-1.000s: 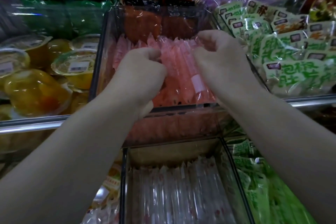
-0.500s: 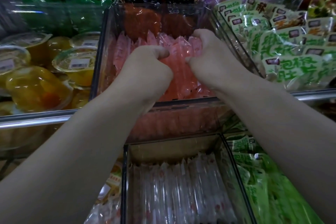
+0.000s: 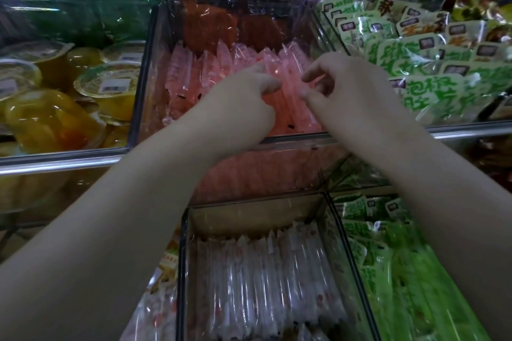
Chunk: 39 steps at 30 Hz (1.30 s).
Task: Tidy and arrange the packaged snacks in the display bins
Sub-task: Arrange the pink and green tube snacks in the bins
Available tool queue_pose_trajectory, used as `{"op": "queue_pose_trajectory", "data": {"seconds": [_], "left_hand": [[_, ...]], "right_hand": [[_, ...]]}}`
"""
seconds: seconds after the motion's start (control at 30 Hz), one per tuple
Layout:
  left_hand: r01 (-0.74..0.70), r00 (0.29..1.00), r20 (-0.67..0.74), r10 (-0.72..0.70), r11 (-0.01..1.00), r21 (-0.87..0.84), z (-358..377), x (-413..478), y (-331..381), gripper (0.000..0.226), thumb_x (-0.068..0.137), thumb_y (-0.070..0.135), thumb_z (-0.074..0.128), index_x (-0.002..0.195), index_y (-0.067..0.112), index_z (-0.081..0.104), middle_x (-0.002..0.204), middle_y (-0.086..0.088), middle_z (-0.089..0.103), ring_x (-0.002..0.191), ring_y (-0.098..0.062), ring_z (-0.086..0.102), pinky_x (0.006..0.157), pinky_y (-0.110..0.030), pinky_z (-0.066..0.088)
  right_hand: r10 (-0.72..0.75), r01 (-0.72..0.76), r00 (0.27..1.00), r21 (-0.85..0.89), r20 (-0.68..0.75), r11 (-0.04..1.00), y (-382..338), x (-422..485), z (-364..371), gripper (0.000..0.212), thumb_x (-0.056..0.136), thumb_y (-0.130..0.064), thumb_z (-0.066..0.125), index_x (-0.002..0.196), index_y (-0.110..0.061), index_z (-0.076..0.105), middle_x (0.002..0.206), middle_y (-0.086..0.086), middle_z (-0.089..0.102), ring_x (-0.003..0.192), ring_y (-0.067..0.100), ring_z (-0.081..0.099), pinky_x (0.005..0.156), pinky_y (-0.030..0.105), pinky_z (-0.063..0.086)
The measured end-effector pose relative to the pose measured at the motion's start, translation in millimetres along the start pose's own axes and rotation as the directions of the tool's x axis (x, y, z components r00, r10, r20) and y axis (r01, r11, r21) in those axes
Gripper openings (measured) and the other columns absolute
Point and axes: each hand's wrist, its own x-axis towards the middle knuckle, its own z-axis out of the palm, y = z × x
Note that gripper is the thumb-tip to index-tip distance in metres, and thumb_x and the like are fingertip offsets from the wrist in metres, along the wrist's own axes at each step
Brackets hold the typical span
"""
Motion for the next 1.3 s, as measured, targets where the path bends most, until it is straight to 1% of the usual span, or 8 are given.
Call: {"op": "queue_pose_trajectory", "data": {"seconds": [0.17, 0.4, 0.63, 0.67, 0.7, 0.77, 0.93, 1.3], "left_hand": [[-0.012, 1.000, -0.020, 0.015, 0.990, 0.142, 6.3, -1.1, 3.1, 0.051, 0.095, 0.006, 0.042, 0.143, 0.024, 0.048, 0.161, 0.011, 0.016, 0.146, -0.013, 0.022, 0.101, -0.010, 0.018], [0.004, 0.980, -0.195, 0.038, 0.977, 0.215, 16.3, -9.8, 5.7, 0.033, 0.097, 0.015, 0.042, 0.124, 0.011, 0.061, 0.134, -0.007, 0.058, 0.121, -0.025, 0.052, 0.098, -0.036, 0.040], [-0.085, 0.958, -0.278, 0.074, 0.996, -0.027, 13.1, -16.8, 5.9, 0.037, 0.098, 0.014, 0.046, 0.130, 0.024, 0.062, 0.120, -0.001, 0.068, 0.094, 0.000, 0.059, 0.068, -0.005, 0.035], [-0.111, 0.957, -0.279, 0.079, 0.989, -0.100, 13.1, -18.0, 6.9, 0.037, 0.099, 0.013, 0.046, 0.131, 0.023, 0.061, 0.110, 0.003, 0.069, 0.065, 0.017, 0.040, 0.065, 0.000, 0.040], [-0.129, 0.956, -0.282, 0.076, 0.976, -0.174, 13.4, -20.2, 7.6, 0.037, 0.099, 0.012, 0.046, 0.132, 0.022, 0.060, 0.103, 0.010, 0.062, 0.088, 0.015, 0.019, 0.060, 0.002, 0.040], [-0.149, 0.954, -0.294, 0.062, 0.948, -0.282, 15.1, -26.3, 9.6, 0.037, 0.100, 0.012, 0.046, 0.134, 0.020, 0.059, 0.105, 0.012, 0.057, 0.079, 0.021, 0.014, 0.079, -0.001, 0.011], [-0.146, 0.954, -0.298, -0.039, 0.805, -0.575, 25.6, -56.2, 22.1, 0.036, 0.101, 0.015, 0.047, 0.136, 0.021, 0.055, 0.134, 0.012, 0.058, 0.119, 0.011, 0.049, 0.099, -0.004, 0.037], [-0.056, 0.934, -0.263, -0.242, 0.629, -0.775, 46.6, -128.6, 7.6, 0.038, 0.102, 0.038, 0.047, 0.133, 0.018, 0.057, 0.130, 0.004, 0.063, 0.118, -0.005, 0.059, 0.094, -0.020, 0.049]], "right_hand": [[0.030, -0.032, 0.994, -0.024, -0.109, 0.999, 3.2, -4.5, 5.3, 0.024, 0.095, -0.018, 0.052, 0.113, -0.018, 0.068, 0.116, 0.006, 0.055, 0.090, 0.013, 0.049, 0.080, 0.023, 0.035], [0.068, -0.069, 0.997, -0.056, -0.033, 0.996, -2.7, -6.3, 3.6, 0.035, 0.087, -0.002, 0.058, 0.112, -0.023, 0.071, 0.121, 0.005, 0.058, 0.109, 0.024, 0.058, 0.093, 0.037, 0.046], [0.034, -0.034, 0.999, -0.019, 0.004, 0.999, -4.7, -11.1, -3.8, 0.029, 0.095, -0.016, 0.050, 0.113, -0.026, 0.071, 0.122, 0.000, 0.065, 0.102, 0.016, 0.060, 0.089, 0.027, 0.047], [0.014, -0.013, 1.000, 0.042, -0.014, 0.999, -3.6, -14.6, -4.2, 0.029, 0.097, -0.020, 0.050, 0.118, -0.024, 0.068, 0.117, -0.003, 0.066, 0.100, 0.010, 0.061, 0.085, 0.021, 0.045], [0.005, -0.003, 1.000, 0.124, -0.018, 0.992, -2.6, -18.2, -5.2, 0.028, 0.098, -0.023, 0.050, 0.121, -0.024, 0.067, 0.108, -0.008, 0.067, 0.091, 0.001, 0.060, 0.078, 0.015, 0.042], [0.012, -0.009, 1.000, 0.299, -0.008, 0.954, -3.5, -28.7, -8.8, 0.027, 0.100, -0.025, 0.050, 0.121, -0.025, 0.066, 0.096, -0.012, 0.067, 0.075, -0.001, 0.059, 0.064, 0.004, 0.039], [-0.021, 0.028, 1.000, 0.621, -0.018, 0.783, -14.0, -64.6, -10.1, 0.031, 0.101, -0.028, 0.047, 0.128, -0.020, 0.061, 0.114, -0.019, 0.063, 0.108, -0.008, 0.058, 0.100, 0.017, 0.045], [0.023, -0.090, 0.995, 0.832, 0.092, 0.548, -38.7, -156.0, -13.4, 0.061, 0.089, -0.059, 0.031, 0.141, -0.029, 0.047, 0.144, -0.017, 0.048, 0.132, -0.006, 0.040, 0.116, 0.030, 0.030]]}}
